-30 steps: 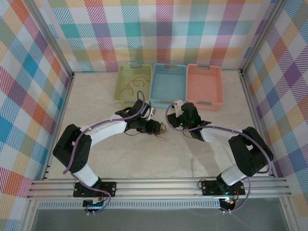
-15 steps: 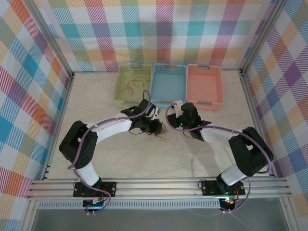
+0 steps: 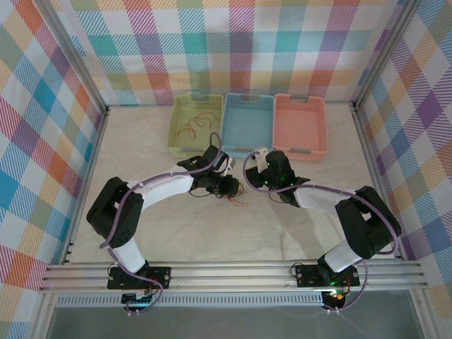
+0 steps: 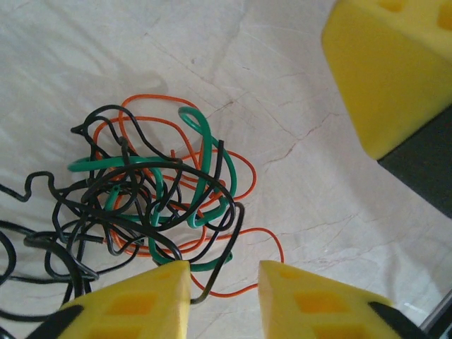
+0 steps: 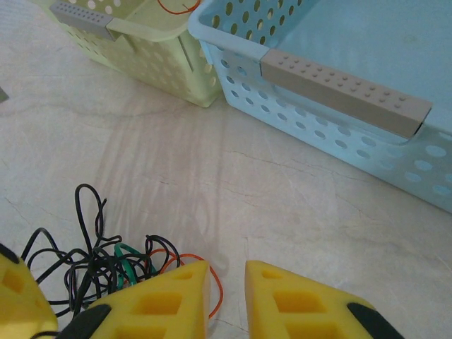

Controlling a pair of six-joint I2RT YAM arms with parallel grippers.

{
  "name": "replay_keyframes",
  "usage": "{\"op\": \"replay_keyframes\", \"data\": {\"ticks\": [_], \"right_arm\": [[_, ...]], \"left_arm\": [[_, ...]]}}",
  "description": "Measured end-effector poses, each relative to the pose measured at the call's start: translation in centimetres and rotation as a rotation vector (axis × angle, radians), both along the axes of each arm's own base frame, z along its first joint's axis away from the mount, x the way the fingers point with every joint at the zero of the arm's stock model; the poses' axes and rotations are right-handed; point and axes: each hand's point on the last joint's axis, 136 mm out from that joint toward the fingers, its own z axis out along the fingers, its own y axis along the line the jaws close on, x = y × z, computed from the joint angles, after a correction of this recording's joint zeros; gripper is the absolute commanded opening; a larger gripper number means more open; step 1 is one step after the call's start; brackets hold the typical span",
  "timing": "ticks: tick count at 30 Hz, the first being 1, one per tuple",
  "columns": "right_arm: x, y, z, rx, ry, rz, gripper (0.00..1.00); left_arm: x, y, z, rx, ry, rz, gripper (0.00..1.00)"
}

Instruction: Untangle the cables

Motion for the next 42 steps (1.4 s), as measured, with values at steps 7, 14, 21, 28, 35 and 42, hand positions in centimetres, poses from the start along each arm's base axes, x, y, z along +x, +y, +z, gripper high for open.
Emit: {"op": "replay_keyframes", "data": {"ticks": [7,14,21,28,35,42], "right_arm": [[0.0,0.1,0.0,0.002,0.003,0.006,0.22],[0.0,0.1,-0.1,0.002,0.005,0.006,0.23],[0.0,0.1,-0.1,0.001,0.006,0.006,0.23],[-0.1,0.2,-0.1,0.003,0.006,0.01,0.23],[-0.5,1.5,1.0,0.051,-0.029,0.074,0.24],[-3.0,4.0,1.8,0.091,-0.095,0.235,0.25]], "left_arm": [[0.0,0.0,0.0,0.0,-0.002,-0.005,0.35],[0.1,-0.2,0.1,-0.002,-0.007,-0.009,0.13],[0.0,-0.2,-0.1,-0.003,0.002,-0.013,0.0],[-0.1,-0.3,0.4,-0.026,-0.013,-0.015,0.0],[-1.0,0.7,5.3,-0.132,-0.152,-0.005,0.0],[-0.9,1.8,7.5,-0.162,-0.243,0.036,0.0]]}}
